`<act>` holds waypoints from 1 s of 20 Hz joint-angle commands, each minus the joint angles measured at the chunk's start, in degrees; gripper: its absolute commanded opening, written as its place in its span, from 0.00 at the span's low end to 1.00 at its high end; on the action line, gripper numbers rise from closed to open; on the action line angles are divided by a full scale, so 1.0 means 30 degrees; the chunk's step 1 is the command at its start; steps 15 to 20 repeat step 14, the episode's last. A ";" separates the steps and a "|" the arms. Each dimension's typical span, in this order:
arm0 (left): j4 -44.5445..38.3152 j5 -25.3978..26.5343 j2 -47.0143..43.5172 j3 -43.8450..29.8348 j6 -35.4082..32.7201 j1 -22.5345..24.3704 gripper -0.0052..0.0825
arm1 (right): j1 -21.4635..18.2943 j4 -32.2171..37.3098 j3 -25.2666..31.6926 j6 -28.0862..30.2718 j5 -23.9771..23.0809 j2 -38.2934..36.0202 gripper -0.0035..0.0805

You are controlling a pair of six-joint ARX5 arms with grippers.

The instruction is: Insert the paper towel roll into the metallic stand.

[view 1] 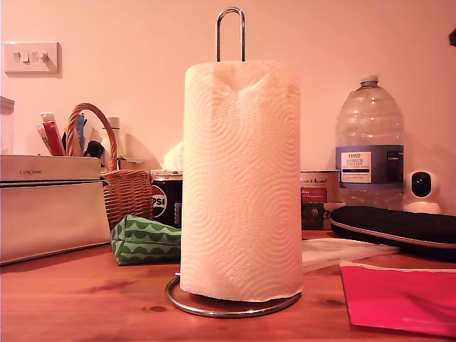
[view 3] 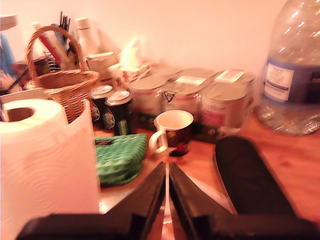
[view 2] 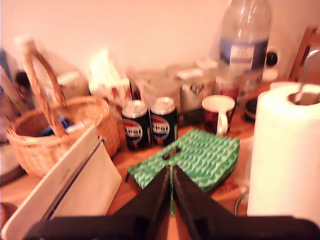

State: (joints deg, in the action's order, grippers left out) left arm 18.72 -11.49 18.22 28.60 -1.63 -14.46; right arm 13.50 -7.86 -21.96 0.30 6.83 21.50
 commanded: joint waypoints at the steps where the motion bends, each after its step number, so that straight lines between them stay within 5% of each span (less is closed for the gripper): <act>1: 0.0233 -0.0036 -0.0379 -0.0189 0.0474 0.0015 0.04 | -0.0036 -0.0452 0.0168 -0.0153 -0.0058 -0.0284 0.03; 14: 0.5107 -0.0007 -0.0707 -0.0189 0.0546 0.0015 0.04 | -0.0036 -0.7045 0.0168 -0.0138 0.0022 -0.0474 0.03; 20: 0.5107 -0.0007 -0.0707 -0.0189 0.0546 0.0015 0.04 | -0.0036 -0.7045 0.0168 -0.0138 0.0022 -0.0474 0.03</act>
